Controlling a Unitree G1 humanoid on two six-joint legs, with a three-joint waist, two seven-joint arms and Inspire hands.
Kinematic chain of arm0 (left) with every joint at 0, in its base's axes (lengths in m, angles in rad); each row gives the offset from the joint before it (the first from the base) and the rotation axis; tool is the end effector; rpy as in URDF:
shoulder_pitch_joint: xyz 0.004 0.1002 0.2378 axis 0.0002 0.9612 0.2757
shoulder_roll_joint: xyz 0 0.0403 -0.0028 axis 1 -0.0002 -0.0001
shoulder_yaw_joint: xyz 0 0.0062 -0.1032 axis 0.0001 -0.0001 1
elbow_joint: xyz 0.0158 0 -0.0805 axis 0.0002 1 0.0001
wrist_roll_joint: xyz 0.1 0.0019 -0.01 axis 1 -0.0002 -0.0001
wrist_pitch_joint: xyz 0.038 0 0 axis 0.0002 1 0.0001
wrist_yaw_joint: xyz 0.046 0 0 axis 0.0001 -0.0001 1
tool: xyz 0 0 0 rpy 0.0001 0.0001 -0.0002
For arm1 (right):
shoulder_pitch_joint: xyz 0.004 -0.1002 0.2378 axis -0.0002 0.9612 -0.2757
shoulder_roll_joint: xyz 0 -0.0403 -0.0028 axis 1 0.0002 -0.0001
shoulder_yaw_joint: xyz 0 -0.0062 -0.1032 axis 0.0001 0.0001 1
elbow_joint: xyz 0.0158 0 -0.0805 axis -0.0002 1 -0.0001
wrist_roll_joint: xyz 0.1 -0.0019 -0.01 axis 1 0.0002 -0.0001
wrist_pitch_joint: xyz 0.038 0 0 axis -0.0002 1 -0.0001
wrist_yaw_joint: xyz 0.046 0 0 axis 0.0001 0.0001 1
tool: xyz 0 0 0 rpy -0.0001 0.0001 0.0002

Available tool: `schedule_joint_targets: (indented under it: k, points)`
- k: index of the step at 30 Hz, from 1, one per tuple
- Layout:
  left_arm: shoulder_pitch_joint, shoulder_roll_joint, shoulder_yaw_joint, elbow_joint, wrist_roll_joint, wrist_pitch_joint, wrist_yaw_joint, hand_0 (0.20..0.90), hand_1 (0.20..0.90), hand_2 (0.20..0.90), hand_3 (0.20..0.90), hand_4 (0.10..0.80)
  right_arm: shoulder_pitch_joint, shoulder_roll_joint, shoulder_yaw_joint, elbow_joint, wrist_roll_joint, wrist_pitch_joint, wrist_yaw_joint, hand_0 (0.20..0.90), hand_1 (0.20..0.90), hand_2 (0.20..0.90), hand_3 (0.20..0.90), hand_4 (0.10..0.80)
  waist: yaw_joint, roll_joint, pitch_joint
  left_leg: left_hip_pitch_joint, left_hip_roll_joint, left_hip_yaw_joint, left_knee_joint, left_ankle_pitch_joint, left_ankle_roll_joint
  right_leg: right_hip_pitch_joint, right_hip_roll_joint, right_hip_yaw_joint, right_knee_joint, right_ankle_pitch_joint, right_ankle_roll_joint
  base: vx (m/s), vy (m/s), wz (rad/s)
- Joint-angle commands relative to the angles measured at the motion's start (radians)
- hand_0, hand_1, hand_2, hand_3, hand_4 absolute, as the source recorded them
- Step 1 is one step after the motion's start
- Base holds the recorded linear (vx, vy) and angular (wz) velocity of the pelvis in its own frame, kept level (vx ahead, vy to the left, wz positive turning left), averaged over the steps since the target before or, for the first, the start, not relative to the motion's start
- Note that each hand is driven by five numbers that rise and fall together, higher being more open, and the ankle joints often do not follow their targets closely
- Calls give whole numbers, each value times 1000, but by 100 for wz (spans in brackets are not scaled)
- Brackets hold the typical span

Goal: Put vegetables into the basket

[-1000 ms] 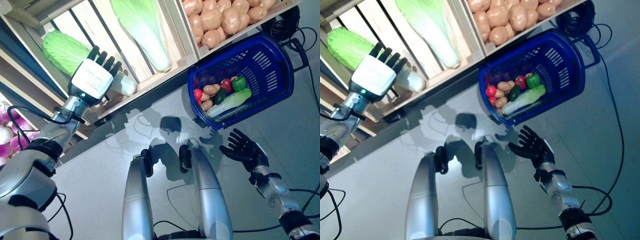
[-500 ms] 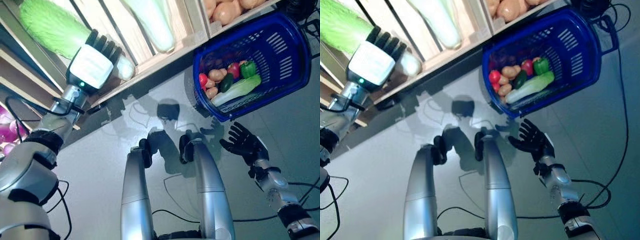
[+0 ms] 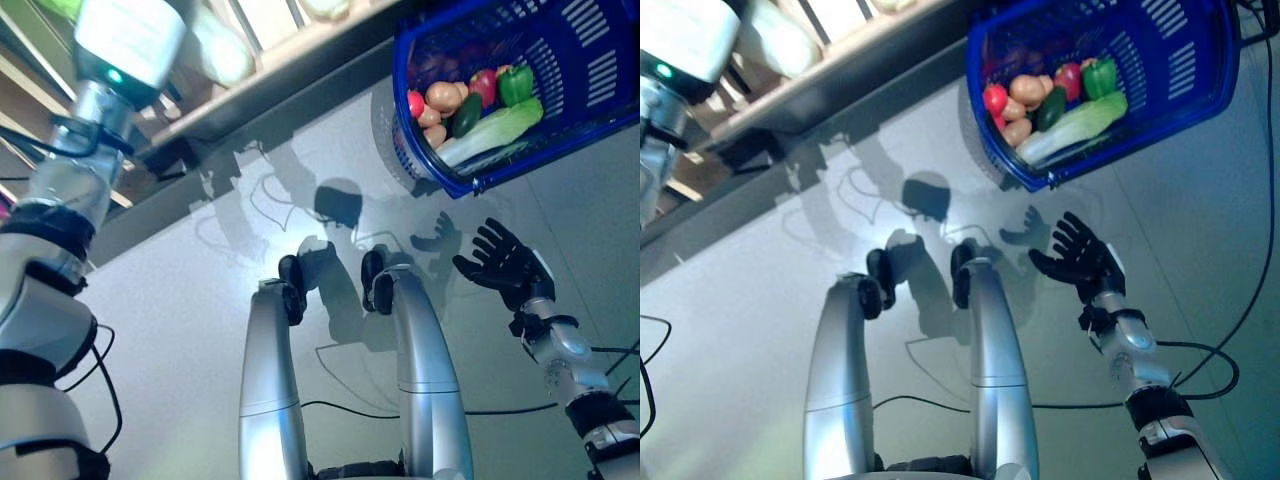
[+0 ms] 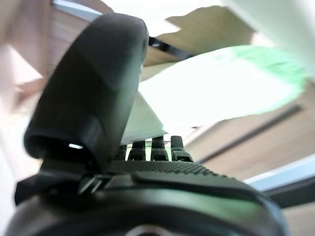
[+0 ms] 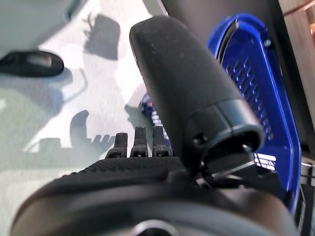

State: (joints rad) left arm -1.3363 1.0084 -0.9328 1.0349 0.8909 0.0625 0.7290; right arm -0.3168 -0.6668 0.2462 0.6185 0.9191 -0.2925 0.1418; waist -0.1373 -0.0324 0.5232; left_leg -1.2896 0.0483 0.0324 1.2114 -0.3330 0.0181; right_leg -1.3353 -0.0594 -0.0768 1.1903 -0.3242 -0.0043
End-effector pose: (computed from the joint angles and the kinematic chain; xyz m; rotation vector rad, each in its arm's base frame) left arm 0.3305 0.3120 0.2844 2.2385 -0.6142 0.7540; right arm 0.2478 -0.2857 0.0554 0.1525 0.0045 -0.0388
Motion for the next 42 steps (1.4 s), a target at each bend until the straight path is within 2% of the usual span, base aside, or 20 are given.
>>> schedule_joint_targets:
  k: [1, 13, 25, 31, 42]
  points:
    - [50, -52, -48, 80, -34, -24, -9, 300, 300, 300, 300, 400, 39, -47, -47, -35, 51, -102, 10, 900, 900, 900, 900, 800, -36, -22, -3, 26, -3, 61, -118, 104, 13, 80, 8, -35, -113, 160, -33, 1, -1, -24]
    - [29, -43, -63, 49, -30, -49, -8, 300, 300, 300, 300, 400, 58, -51, -67, -40, 59, -114, 32, 900, 900, 900, 900, 800, -47, -15, -3, 80, 13, 71, -139, 99, 2, 127, 5, -31, -141, 161, -32, 3, -1, -1]
    - [33, -33, -53, 39, -87, -80, 26, 300, 300, 300, 300, 400, 62, -58, -86, -17, 73, -110, 66, 900, 900, 900, 900, 800, -60, -16, -3, 268, 48, 103, -177, 86, -13, 314, 5, -29, -200, 145, -33, 27, 1, -3]
    - [56, -33, -3, 20, -198, -117, 87, 300, 300, 300, 300, 400, 66, -38, -89, -4, 64, -104, 78, 900, 900, 900, 900, 800, -60, -12, -25, 390, 51, 123, -246, 95, -26, 424, 3, -27, -259, 141, -26, 4, -1, -2]
    - [193, -48, 149, -40, -343, -248, 103, 300, 300, 300, 300, 400, 141, 14, -94, 5, 14, -90, 87, 900, 900, 900, 900, 800, -46, 5, -155, 573, 29, 135, -389, 110, -28, 599, -22, -29, -374, 131, -17, 62, -30, 1]
